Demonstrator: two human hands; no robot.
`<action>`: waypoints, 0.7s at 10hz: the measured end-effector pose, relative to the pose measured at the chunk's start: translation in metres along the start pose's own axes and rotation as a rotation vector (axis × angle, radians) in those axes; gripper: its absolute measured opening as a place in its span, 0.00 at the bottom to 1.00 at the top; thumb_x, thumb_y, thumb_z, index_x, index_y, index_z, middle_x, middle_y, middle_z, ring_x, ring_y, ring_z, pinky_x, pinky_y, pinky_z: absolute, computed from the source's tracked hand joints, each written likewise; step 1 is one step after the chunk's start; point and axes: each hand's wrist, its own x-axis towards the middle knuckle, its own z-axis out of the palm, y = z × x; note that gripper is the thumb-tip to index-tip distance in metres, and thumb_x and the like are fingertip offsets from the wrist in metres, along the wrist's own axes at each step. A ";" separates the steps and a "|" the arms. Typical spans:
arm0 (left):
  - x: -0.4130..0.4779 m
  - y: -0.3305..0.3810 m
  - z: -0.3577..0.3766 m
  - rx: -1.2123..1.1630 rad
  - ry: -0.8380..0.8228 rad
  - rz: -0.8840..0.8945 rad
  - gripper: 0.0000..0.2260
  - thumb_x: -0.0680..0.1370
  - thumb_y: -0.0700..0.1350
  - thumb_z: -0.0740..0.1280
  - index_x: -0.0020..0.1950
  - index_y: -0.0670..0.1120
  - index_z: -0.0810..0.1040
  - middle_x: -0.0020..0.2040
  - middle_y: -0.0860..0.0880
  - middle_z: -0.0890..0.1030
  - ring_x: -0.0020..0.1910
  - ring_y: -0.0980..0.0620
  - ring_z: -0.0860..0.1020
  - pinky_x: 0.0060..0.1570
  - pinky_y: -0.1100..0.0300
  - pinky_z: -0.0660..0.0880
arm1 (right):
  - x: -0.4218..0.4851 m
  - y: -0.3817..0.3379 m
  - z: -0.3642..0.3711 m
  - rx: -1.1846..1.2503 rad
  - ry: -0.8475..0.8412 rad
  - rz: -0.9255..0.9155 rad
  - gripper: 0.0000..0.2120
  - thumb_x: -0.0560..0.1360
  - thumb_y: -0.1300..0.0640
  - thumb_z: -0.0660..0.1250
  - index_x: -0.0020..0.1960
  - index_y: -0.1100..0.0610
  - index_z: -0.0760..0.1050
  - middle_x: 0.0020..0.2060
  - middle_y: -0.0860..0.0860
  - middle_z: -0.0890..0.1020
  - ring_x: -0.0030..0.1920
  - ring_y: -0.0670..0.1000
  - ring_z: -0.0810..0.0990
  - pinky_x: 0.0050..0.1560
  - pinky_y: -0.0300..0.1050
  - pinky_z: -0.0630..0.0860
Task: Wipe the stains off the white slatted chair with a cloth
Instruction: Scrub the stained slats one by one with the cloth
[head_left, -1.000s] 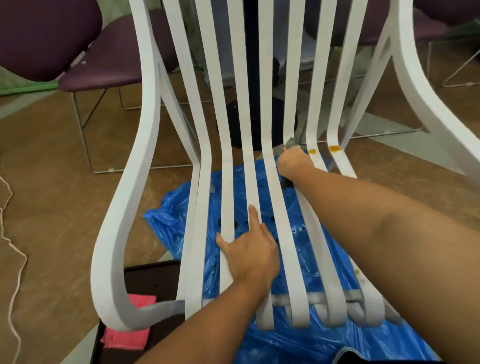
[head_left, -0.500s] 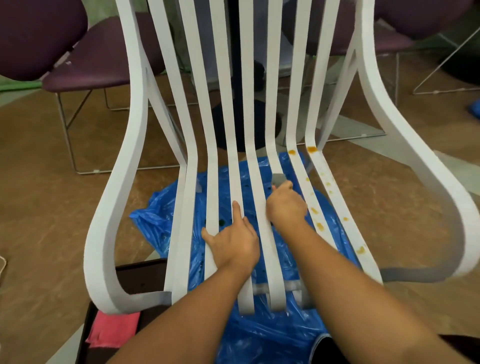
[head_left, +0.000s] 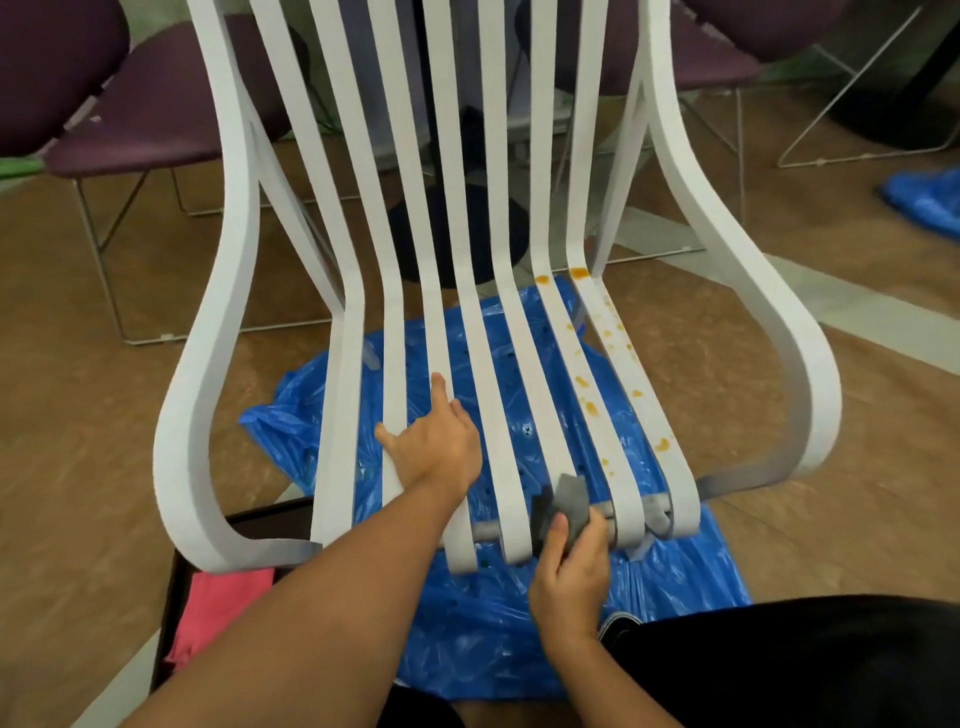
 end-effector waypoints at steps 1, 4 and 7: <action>-0.001 -0.002 0.001 -0.002 -0.003 0.005 0.24 0.86 0.53 0.44 0.82 0.54 0.51 0.30 0.52 0.79 0.37 0.50 0.77 0.74 0.37 0.49 | -0.010 0.013 0.003 0.081 0.014 0.010 0.29 0.78 0.31 0.47 0.65 0.52 0.65 0.49 0.51 0.77 0.46 0.56 0.76 0.45 0.48 0.71; 0.000 -0.003 0.000 0.005 0.001 0.007 0.24 0.86 0.54 0.44 0.82 0.54 0.51 0.30 0.53 0.78 0.37 0.51 0.76 0.74 0.38 0.49 | -0.003 0.009 0.002 0.136 0.006 0.037 0.29 0.79 0.32 0.46 0.54 0.55 0.71 0.39 0.50 0.79 0.37 0.51 0.77 0.37 0.45 0.70; -0.001 -0.001 -0.001 -0.006 0.003 0.008 0.24 0.86 0.54 0.45 0.83 0.54 0.51 0.31 0.53 0.78 0.36 0.52 0.75 0.75 0.38 0.48 | 0.016 -0.030 -0.010 0.082 0.069 0.060 0.18 0.82 0.44 0.49 0.44 0.54 0.69 0.37 0.47 0.75 0.37 0.47 0.76 0.36 0.49 0.73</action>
